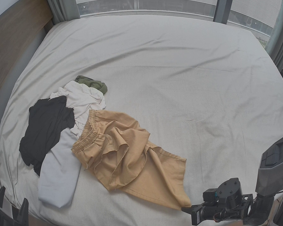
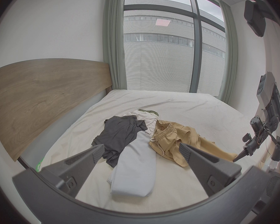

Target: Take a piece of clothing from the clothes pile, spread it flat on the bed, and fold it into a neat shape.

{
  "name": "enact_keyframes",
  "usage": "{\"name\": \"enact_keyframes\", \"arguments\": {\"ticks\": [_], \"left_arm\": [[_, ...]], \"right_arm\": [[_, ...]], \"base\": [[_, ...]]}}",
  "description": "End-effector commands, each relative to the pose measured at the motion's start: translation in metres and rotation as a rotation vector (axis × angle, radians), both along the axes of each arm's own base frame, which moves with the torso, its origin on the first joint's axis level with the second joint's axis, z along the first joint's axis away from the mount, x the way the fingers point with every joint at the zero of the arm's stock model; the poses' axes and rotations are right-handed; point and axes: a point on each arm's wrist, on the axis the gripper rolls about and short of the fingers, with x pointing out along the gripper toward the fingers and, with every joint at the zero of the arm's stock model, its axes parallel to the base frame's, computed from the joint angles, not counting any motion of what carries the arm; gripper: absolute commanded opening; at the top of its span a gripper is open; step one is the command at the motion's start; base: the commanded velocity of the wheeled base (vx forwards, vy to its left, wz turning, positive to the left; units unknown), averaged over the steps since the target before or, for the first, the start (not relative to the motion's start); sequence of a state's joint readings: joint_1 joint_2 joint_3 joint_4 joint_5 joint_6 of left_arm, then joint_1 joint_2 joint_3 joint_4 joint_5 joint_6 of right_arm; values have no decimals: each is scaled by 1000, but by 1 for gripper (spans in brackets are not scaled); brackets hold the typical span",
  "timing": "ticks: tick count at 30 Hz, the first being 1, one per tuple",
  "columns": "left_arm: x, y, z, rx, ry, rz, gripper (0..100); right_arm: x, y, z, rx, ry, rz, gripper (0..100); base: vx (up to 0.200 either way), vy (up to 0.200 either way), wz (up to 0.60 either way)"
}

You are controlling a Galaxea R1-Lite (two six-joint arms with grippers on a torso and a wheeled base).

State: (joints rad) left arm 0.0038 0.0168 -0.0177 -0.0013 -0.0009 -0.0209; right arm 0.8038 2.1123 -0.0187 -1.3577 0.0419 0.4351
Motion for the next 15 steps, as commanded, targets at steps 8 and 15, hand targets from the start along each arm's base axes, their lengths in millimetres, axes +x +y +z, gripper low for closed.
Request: {"name": "enact_keyframes", "arguments": {"ticks": [8,15], "left_arm": [[0,0,-5,1,2,0,100],[0,0,-5,2,2,0,100]], "right_arm": [[9,-20,9,1,-16,-98,0],[4,-31,21,-17,1,-130,0]], "base": [[0,0,0],[0,0,0]]}}
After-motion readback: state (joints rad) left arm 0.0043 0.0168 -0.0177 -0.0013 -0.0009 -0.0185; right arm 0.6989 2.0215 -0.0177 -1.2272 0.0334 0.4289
